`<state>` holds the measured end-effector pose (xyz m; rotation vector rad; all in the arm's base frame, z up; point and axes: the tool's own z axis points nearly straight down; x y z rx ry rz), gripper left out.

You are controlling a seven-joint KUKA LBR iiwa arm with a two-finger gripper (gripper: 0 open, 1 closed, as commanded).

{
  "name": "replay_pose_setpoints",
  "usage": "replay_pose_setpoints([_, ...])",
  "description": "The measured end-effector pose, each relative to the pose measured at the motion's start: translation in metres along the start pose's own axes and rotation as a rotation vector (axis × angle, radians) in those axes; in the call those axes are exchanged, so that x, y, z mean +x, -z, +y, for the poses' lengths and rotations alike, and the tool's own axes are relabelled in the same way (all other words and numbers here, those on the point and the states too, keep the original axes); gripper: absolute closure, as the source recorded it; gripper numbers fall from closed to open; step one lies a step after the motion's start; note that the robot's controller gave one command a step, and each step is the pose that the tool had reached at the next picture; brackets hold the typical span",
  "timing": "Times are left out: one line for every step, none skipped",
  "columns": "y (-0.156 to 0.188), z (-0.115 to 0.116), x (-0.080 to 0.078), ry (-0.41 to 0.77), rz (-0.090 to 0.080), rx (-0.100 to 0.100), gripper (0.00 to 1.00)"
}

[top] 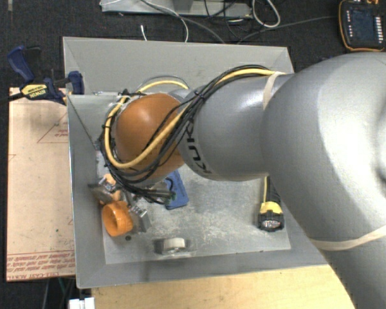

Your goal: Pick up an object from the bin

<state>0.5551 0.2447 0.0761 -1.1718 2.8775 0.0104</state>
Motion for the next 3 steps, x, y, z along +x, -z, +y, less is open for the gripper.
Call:
replay_pose_setpoints([0.003,0.008,0.01,-0.575,0.007,0.002,1.0])
replay_pose_setpoints([0.003,0.008,0.01,-0.576,0.007,0.001,1.0])
replay_pose_setpoints([0.025,0.008,0.009,-0.577,0.006,0.0,1.0])
